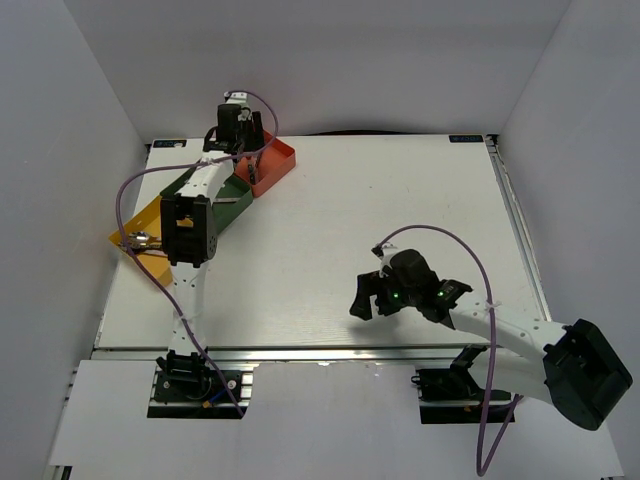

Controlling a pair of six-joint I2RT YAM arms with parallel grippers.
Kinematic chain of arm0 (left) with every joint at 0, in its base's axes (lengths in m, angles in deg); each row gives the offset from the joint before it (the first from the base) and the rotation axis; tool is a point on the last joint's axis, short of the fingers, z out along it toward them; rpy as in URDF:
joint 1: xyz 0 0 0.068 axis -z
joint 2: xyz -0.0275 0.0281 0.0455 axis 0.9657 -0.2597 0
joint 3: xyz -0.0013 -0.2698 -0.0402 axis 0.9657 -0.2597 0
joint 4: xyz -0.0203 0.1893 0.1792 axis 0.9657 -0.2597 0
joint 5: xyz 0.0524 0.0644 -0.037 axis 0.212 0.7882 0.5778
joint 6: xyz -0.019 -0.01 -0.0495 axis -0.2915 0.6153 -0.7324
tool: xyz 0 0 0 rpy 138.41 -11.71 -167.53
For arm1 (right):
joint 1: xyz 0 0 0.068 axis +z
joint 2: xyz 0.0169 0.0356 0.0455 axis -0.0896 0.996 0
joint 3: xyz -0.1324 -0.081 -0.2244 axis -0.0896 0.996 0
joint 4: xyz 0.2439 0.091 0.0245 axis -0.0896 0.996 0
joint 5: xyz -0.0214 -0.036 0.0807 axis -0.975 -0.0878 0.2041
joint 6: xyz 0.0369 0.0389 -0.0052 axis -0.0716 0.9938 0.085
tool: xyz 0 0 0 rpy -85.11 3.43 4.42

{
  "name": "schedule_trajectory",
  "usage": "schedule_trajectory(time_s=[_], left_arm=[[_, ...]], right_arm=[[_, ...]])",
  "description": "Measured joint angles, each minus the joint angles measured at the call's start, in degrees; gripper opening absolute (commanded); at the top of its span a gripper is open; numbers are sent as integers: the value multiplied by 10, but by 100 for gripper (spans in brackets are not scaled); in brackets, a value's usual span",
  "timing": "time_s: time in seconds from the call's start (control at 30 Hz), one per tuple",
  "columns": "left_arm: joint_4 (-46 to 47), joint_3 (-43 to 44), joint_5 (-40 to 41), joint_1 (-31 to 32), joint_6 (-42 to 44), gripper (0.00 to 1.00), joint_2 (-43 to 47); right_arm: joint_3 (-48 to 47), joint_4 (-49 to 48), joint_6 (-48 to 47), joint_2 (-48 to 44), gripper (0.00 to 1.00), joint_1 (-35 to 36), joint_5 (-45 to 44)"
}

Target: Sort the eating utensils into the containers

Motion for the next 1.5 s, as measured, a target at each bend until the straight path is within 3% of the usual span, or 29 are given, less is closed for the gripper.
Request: schedule_trajectory(time_s=[0.03, 0.07, 0.27, 0.37, 0.67, 0.87, 1.03, 1.23, 1.5], left_arm=[[2, 0, 0, 0, -2, 80, 0], [5, -2, 0, 0, -5, 98, 3], [-4, -82, 10, 0, -53, 98, 91], [-33, -150, 37, 3, -91, 98, 209], [-120, -410, 209, 7, -170, 98, 691], [-216, -605, 315, 7, -160, 98, 856], [-261, -786, 329, 7, -162, 98, 1027], [-213, -789, 330, 7, -160, 98, 1201], [-202, -791, 325, 7, -160, 98, 1187]], right_arm=[[-2, 0, 0, 0, 89, 0, 0], [-3, 0, 0, -1, 89, 0, 0], [-20, 24, -5, -19, 89, 0, -28], [-54, 59, -7, -45, 89, 0, -83], [-211, 177, -23, -140, 89, 0, -292], [-267, 247, -50, -206, 89, -2, -375], [-247, 257, -60, -266, 89, -3, -389], [-189, 256, -55, -263, 89, -3, -376], [-188, 258, -52, -235, 89, -3, -374]])
